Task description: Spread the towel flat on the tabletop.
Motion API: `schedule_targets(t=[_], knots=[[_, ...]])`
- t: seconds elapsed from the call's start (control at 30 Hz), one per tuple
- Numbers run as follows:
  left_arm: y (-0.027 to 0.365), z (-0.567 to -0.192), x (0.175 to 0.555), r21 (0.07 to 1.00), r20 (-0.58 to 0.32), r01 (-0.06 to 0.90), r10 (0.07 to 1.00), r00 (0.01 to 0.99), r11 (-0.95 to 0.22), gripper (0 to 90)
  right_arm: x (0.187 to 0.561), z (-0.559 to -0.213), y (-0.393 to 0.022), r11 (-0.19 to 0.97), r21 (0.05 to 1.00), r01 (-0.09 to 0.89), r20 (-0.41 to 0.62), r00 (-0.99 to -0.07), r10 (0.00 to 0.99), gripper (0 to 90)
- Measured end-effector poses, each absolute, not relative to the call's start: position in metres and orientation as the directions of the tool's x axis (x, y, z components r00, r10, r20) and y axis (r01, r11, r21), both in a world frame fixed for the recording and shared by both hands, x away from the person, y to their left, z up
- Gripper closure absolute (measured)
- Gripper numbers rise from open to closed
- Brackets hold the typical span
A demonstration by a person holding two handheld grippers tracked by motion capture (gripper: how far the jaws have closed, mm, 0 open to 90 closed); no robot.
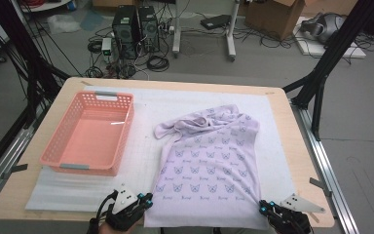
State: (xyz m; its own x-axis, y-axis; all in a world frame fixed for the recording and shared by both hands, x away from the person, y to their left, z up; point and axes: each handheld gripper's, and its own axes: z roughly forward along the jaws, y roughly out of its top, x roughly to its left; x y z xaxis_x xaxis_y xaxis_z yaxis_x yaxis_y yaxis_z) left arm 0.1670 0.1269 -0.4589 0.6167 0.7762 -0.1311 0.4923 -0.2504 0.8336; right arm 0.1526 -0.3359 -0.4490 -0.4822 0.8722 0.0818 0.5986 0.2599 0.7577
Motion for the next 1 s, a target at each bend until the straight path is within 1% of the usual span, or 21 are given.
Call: schedule_targets(t=[0.17, 0.3, 0.33, 0.37, 0.4, 0.43, 0.5, 0.53, 0.67, 0.77, 0.87, 0.9, 0.93, 0.97, 1.0], knots=[[0.137, -0.46, 0.145, 0.824, -0.188, 0.518, 0.751, 0.632, -0.23, 87.5, 0.132, -0.447, -0.345, 0.268, 0.745, 0.611, 0.112, -0.51, 0.853, 86.4], [0.138, -0.457, 0.136, 0.827, -0.201, 0.514, 0.732, 0.652, -0.231, 87.0, 0.114, -0.448, -0.348, 0.272, 0.732, 0.625, 0.133, -0.522, 0.843, 86.3], [0.137, -0.457, 0.135, 0.832, -0.205, 0.509, 0.731, 0.651, -0.219, 84.8, 0.112, -0.448, -0.348, 0.275, 0.732, 0.623, 0.13, -0.524, 0.842, 85.6], [0.137, -0.457, 0.136, 0.84, -0.195, 0.498, 0.737, 0.647, -0.215, 75.3, 0.111, -0.447, -0.348, 0.274, 0.738, 0.617, 0.127, -0.525, 0.841, 82.8], [0.136, -0.457, 0.137, 0.851, -0.187, 0.485, 0.749, 0.636, -0.199, 61.6, 0.111, -0.446, -0.348, 0.271, 0.742, 0.613, 0.124, -0.523, 0.844, 75.8], [0.136, -0.455, 0.141, 0.86, -0.187, 0.475, 0.75, 0.634, -0.188, 56.1, 0.112, -0.445, -0.348, 0.256, 0.756, 0.603, 0.12, -0.511, 0.851, 69.7], [0.135, -0.452, 0.151, 0.868, -0.187, 0.465, 0.754, 0.63, -0.173, 54.6, 0.118, -0.441, -0.348, 0.222, 0.784, 0.58, 0.123, -0.496, 0.86, 65.6], [0.134, -0.45, 0.158, 0.871, -0.186, 0.462, 0.756, 0.627, -0.169, 54.2, 0.121, -0.44, -0.346, 0.219, 0.791, 0.571, 0.116, -0.491, 0.863, 65.2], [0.128, -0.444, 0.183, 0.869, -0.182, 0.465, 0.766, 0.617, -0.168, 58.4, 0.133, -0.44, -0.339, 0.244, 0.793, 0.558, 0.082, -0.494, 0.865, 65.0], [0.116, -0.446, 0.204, 0.855, -0.163, 0.476, 0.763, 0.626, -0.208, 63.3, 0.136, -0.442, -0.337, 0.261, 0.786, 0.56, 0.067, -0.497, 0.865, 64.4], [0.105, -0.452, 0.218, 0.826, -0.139, 0.503, 0.773, 0.619, -0.255, 64.8, 0.138, -0.442, -0.339, 0.254, 0.788, 0.561, 0.068, -0.489, 0.87, 63.7], [0.102, -0.455, 0.22, 0.818, -0.123, 0.509, 0.784, 0.609, -0.267, 67.1, 0.139, -0.442, -0.339, 0.25, 0.791, 0.558, 0.066, -0.485, 0.872, 63.4], [0.1, -0.454, 0.221, 0.818, -0.11, 0.511, 0.8, 0.59, -0.264, 72.0, 0.14, -0.441, -0.34, 0.249, 0.79, 0.56, 0.065, -0.481, 0.874, 63.0], [0.1, -0.453, 0.222, 0.811, -0.104, 0.521, 0.81, 0.577, -0.267, 79.3, 0.143, -0.441, -0.34, 0.246, 0.791, 0.559, 0.063, -0.475, 0.878, 62.4], [0.101, -0.452, 0.222, 0.806, -0.114, 0.531, 0.813, 0.57, -0.26, 84.1, 0.145, -0.441, -0.34, 0.246, 0.79, 0.562, 0.062, -0.472, 0.879, 62.3]])
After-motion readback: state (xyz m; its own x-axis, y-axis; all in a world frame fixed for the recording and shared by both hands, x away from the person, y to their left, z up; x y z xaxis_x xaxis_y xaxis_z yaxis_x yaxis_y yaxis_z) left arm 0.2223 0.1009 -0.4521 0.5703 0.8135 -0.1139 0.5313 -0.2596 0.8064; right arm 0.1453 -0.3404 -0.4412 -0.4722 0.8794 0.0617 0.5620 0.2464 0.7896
